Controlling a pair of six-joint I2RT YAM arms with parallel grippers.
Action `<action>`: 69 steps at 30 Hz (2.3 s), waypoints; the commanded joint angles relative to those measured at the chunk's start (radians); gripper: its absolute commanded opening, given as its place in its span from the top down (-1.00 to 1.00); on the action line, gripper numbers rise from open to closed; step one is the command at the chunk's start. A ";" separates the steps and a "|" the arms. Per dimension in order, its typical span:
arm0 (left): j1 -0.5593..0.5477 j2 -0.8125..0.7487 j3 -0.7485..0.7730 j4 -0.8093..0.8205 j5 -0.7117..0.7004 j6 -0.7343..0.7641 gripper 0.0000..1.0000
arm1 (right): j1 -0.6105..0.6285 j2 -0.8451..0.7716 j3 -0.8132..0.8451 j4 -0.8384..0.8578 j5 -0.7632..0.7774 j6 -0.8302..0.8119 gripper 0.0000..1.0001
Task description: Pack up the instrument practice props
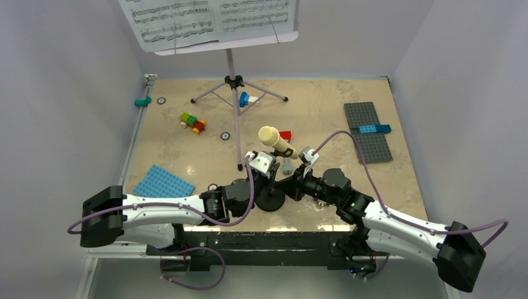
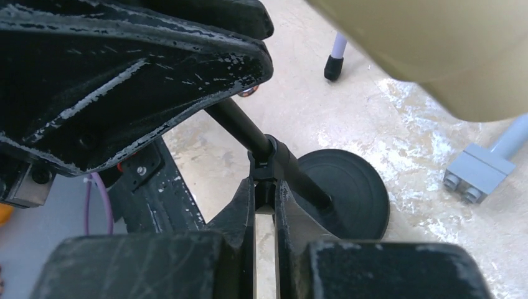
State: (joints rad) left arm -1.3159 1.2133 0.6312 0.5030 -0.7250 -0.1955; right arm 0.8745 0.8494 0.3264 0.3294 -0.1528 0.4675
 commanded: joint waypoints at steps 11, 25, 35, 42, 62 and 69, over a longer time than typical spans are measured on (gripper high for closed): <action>-0.019 0.039 -0.034 -0.107 0.079 -0.120 1.00 | 0.226 -0.008 -0.052 0.191 0.513 -0.437 1.00; -0.019 0.051 -0.071 -0.081 0.098 -0.114 1.00 | 0.573 0.262 0.008 0.445 1.039 -1.002 1.00; -0.019 0.045 -0.103 -0.041 0.088 -0.117 1.00 | 0.616 0.361 0.023 0.643 1.164 -1.177 1.00; -0.019 0.038 -0.108 -0.028 0.075 -0.110 1.00 | 0.609 0.061 0.093 0.077 1.035 -0.695 -0.22; -0.019 -0.040 -0.142 0.029 0.106 -0.094 0.27 | 0.608 -0.472 0.081 -0.477 0.998 -0.176 -0.41; -0.019 -0.083 -0.120 0.010 0.144 -0.095 -0.10 | 0.608 -0.452 0.091 -0.497 1.009 -0.145 -0.41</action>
State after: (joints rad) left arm -1.3300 1.1717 0.4923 0.4973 -0.6212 -0.2714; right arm 1.4845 0.3866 0.4164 -0.1482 0.8234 0.2703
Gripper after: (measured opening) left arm 0.511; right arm 0.703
